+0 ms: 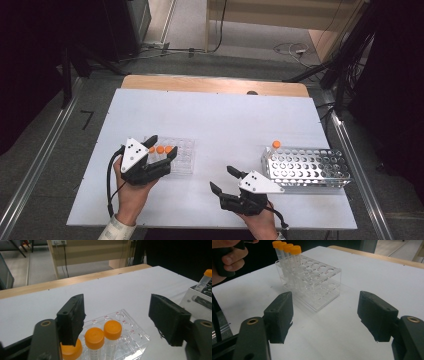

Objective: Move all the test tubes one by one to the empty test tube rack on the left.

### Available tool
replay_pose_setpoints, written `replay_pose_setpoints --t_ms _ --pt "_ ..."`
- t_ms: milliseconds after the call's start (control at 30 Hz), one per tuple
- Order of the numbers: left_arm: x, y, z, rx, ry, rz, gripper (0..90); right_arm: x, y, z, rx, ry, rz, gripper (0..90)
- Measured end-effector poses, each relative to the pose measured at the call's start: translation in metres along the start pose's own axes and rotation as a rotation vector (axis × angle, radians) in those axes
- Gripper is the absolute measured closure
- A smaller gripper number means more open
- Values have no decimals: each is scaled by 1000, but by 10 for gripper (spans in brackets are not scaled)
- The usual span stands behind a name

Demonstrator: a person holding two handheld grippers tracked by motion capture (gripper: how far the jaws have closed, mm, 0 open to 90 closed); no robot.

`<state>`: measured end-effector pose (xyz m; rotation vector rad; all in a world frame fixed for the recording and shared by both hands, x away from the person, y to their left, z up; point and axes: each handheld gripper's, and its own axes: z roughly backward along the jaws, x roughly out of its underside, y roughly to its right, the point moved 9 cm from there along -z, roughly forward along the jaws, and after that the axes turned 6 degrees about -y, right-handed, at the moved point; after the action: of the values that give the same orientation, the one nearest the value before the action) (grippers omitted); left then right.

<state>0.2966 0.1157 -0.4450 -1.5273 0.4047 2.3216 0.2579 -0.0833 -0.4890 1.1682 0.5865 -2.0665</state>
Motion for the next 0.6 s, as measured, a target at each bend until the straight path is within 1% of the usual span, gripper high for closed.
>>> replay_pose_setpoints --t_ms 33,133,300,367,400,467,600 --pt "0 0 1 4 4 7 251 0 1 1 3 1 0 272" --pt "-2 2 3 25 11 25 245 -1 4 3 14 7 1 267" --pt "-2 4 5 21 16 16 229 -4 15 9 52 20 -8 243" --pt "-2 5 6 18 17 16 217 -5 21 13 70 27 -13 232" --pt "-3 5 6 22 21 19 218 -6 25 15 87 32 -15 226" --pt "-3 5 7 17 19 18 218 -8 32 20 119 48 -18 217" --pt "-3 5 7 16 20 19 218 -13 51 32 171 86 -43 213"
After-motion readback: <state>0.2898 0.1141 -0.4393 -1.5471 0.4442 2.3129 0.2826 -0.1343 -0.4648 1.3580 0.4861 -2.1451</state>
